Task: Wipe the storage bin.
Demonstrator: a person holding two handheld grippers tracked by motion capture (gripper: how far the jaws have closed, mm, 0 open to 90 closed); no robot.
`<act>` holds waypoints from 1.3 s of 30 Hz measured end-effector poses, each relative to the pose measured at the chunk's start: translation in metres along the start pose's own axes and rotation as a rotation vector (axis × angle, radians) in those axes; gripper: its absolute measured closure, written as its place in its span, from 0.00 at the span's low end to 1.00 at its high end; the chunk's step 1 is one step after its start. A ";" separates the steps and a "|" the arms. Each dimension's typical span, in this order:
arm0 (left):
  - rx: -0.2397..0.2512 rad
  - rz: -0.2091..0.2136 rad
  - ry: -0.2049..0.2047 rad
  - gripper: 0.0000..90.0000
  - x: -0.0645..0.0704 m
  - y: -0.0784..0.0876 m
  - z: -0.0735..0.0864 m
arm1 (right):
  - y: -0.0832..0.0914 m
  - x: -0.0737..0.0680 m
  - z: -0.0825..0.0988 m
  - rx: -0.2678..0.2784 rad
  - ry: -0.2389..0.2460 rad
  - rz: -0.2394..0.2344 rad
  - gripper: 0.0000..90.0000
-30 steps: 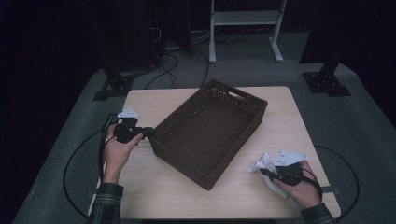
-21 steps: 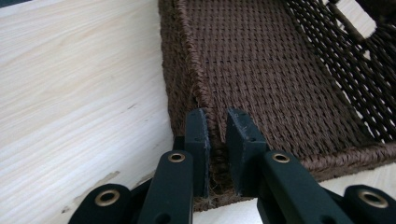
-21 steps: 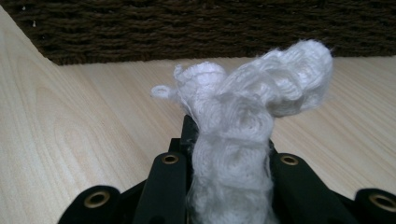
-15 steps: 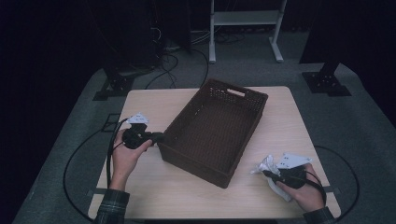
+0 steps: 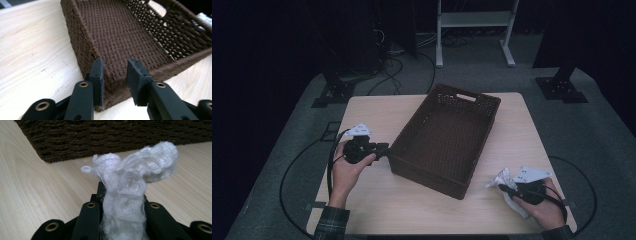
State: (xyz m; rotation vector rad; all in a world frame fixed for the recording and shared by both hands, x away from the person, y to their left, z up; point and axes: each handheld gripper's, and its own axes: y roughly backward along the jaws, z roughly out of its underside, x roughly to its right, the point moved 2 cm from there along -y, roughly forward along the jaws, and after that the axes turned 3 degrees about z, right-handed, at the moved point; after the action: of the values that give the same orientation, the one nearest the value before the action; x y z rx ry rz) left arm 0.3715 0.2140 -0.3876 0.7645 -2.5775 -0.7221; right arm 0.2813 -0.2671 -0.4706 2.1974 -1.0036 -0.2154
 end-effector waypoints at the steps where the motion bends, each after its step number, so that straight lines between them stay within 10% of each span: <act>1: 0.005 -0.003 -0.002 0.79 0.000 0.003 0.001 | 0.001 0.000 0.001 0.000 -0.005 0.001 0.83; 17: -0.018 0.018 -0.028 0.96 0.006 -0.002 0.015 | 0.008 0.001 0.008 -0.006 -0.020 0.016 0.83; 39: -0.045 0.232 -0.155 0.95 0.068 -0.053 -0.005 | 0.015 0.005 0.015 -0.008 -0.041 0.041 0.83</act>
State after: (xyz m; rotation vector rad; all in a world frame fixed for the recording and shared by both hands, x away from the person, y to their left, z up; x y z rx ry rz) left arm 0.3414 0.1343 -0.4004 0.4003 -2.7170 -0.7894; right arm 0.2699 -0.2855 -0.4715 2.1707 -1.0671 -0.2460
